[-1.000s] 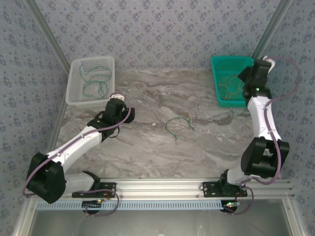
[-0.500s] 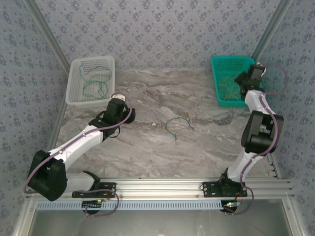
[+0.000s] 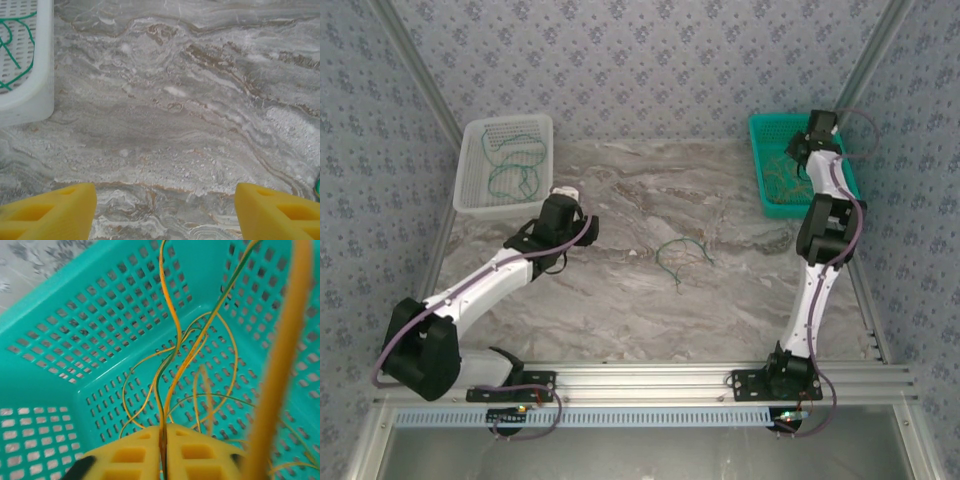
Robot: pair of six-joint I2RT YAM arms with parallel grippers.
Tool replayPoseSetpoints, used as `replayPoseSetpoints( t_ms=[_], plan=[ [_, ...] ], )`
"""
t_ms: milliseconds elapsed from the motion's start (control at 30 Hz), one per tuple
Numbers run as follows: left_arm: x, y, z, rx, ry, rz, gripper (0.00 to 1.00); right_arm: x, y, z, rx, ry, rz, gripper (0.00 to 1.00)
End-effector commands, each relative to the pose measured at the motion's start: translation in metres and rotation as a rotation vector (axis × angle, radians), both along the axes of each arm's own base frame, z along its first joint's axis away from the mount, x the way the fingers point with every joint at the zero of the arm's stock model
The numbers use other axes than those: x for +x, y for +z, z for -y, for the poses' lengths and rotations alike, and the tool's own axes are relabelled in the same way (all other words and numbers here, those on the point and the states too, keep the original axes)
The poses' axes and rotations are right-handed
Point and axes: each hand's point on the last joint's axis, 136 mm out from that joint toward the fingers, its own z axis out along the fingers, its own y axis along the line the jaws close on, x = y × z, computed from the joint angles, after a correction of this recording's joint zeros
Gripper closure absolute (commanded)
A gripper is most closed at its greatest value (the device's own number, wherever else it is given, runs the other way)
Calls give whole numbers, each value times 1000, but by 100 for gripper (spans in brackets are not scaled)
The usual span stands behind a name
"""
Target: Untangle the cables
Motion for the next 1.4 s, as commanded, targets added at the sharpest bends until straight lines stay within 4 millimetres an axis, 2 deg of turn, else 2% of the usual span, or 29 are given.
replayPoseSetpoints(
  t_ms=[0, 167, 200, 367, 500, 600, 633, 733, 867, 900, 933, 1000, 1067, 1133, 1167, 1233, 1300, 1367],
  plan=[
    [6, 16, 8, -25, -18, 30, 27, -7, -12, -4, 16, 5, -99, 50],
    [6, 22, 6, -46, 0, 46, 27, -28, 34, -16, -98, 3, -62, 10],
    [6, 23, 5, -48, 6, 53, 27, -36, 43, -19, -95, -2, -46, 7],
    [6, 28, 3, -58, 20, 71, 26, -74, 74, -43, -29, 54, -1, 0],
    [5, 26, 1, -57, 26, 75, 26, -102, 89, -69, 50, 116, -33, 0],
    [4, 20, -1, -46, 26, 64, 27, -121, 87, -73, 131, 94, -71, 0],
    [4, 19, -2, -44, 26, 61, 27, -122, 87, -73, 172, 99, -67, 0],
    [3, 16, -2, -43, 20, 48, 26, -125, 83, -85, 254, 180, -99, 9],
    [-1, 20, 3, -78, -8, 73, 25, -140, 89, -125, 182, 337, -88, 15],
    [-2, 21, 5, -96, -20, 81, 23, -144, 100, -142, 144, 390, -45, 16],
    [-3, 21, 7, -114, -28, 86, 16, -151, 104, -155, 109, 421, -19, 17],
    [-7, 19, 17, -161, -76, 101, 10, -167, 114, -196, 29, 522, 54, 20],
    [-12, 15, 32, -196, -154, 92, 9, -186, 120, -239, -25, 650, 119, 20],
    [-18, 7, 46, -203, -232, 57, 10, -210, 117, -284, -63, 796, 156, 21],
    [-22, 1, 54, -193, -266, 31, 10, -226, 100, -301, -82, 860, 131, 21],
    [-30, -11, 66, -167, -313, -17, 10, -249, 83, -324, -165, 964, 99, 22],
    [-38, -28, 77, -145, -344, -67, 11, -269, 63, -334, -291, 1021, 44, 24],
    [-45, -42, 87, -130, -376, -102, 11, -284, 54, -338, -354, 1053, 37, 28]
  ],
)
